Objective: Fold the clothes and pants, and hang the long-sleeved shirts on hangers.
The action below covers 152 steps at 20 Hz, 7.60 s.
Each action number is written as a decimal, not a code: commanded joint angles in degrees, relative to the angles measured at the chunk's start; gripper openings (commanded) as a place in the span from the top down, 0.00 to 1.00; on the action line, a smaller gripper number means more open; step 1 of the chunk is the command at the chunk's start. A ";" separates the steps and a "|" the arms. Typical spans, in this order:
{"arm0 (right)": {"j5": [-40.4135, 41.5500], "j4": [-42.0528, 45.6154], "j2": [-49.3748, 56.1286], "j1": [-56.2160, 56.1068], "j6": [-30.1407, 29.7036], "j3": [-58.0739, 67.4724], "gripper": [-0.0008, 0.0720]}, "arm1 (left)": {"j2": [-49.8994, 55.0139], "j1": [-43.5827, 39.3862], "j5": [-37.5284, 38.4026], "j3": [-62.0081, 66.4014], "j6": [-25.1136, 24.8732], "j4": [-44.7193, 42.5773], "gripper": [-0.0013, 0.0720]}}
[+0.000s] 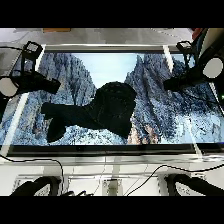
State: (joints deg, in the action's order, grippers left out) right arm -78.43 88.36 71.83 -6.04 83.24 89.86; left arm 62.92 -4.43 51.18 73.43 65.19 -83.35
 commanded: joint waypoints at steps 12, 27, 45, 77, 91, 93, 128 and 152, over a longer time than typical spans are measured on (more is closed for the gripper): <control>4.57 -3.39 0.00 -0.07 0.74 0.00 0.95 | -0.02 0.04 0.00 0.02 0.00 -0.02 0.03; 35.15 -12.33 11.69 -35.52 -8.66 -16.06 0.21 | -0.48 16.09 7.02 -2.51 14.53 -9.42 0.03; 35.15 3.80 31.30 -38.93 -10.19 -5.64 0.63 | 1.46 35.01 8.92 -13.55 21.42 -6.14 0.03; 33.09 -9.90 -47.84 6.95 31.15 -68.48 0.96 | 1.86 29.18 8.59 -24.55 6.19 22.60 0.30; 40.09 -8.48 -47.82 6.95 31.17 -68.48 0.95 | 28.63 19.78 -12.37 -8.02 18.69 33.40 0.05; 40.09 -8.55 -47.82 6.95 31.19 -68.48 0.95 | 32.44 18.86 -12.37 -5.77 21.24 32.72 0.05; -1.95 1.75 -19.65 16.76 4.02 -33.70 0.95 | 20.35 20.65 51.49 22.82 8.98 -14.75 0.94; -6.34 1.62 -19.69 16.76 3.17 -50.16 0.10 | 21.51 20.61 25.99 -5.92 3.82 -22.84 0.20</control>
State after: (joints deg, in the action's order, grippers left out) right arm -86.83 90.19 52.12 10.72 85.82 39.72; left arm 84.38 16.21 81.34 67.53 65.69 -105.54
